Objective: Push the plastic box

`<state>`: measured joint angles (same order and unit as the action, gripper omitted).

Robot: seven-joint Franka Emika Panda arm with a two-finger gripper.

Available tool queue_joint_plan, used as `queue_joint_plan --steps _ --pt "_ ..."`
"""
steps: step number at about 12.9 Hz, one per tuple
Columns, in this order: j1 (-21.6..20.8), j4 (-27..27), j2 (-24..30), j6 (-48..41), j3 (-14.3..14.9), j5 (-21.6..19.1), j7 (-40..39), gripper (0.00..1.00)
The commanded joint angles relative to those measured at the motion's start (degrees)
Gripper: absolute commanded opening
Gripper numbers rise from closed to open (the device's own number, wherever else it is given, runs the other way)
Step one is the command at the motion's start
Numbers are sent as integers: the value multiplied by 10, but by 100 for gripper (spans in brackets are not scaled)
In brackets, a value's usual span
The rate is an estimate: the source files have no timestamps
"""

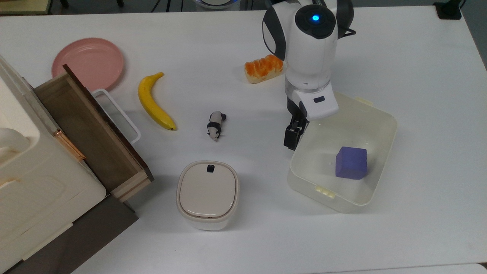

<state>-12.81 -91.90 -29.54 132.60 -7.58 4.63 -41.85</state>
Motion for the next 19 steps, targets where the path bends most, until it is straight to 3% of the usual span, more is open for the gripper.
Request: queue_joint_plan --steps 1,4,6,8,13,16,17,19 --pt "1 -3 32 0 4 2 9 100" --pt "11 -43 97 -8 4 0 9 100" --pt "21 -66 156 -84 5 0 10 100" --pt "32 -63 201 -214 28 6 7 100" --pt "55 -64 264 -356 90 6 7 100" --pt "99 -63 291 -386 87 6 12 100" --pt "104 -62 291 -388 87 5 26 100" --pt "109 -60 293 -384 77 -2 166 100"
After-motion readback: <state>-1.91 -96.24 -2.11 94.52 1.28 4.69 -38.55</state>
